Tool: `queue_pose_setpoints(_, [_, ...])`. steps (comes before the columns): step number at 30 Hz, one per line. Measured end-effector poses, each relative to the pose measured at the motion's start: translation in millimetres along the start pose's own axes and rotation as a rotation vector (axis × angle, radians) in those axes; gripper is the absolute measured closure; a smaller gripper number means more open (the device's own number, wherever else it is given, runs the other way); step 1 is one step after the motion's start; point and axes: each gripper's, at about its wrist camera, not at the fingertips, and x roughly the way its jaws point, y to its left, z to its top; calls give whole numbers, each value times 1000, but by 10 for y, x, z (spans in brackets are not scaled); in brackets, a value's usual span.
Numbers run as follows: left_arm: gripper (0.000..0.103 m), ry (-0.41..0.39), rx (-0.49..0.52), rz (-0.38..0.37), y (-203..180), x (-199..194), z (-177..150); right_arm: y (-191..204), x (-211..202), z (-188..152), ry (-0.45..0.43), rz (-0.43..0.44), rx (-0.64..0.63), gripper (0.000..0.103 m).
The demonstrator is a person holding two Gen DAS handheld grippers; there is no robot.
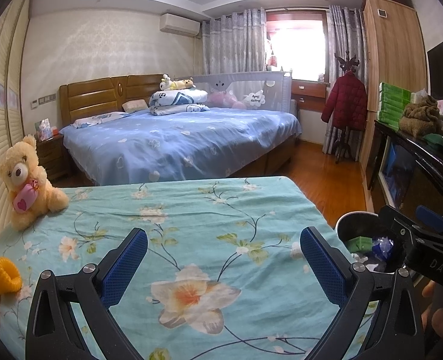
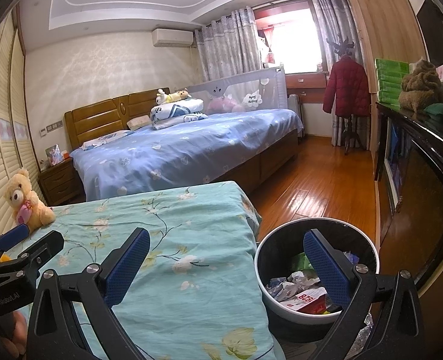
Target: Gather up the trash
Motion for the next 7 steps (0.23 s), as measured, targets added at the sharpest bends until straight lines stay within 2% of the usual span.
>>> queue_pose_setpoints(7, [1, 22, -26, 0, 100, 31, -14, 21, 26, -25, 18, 10, 4, 0])
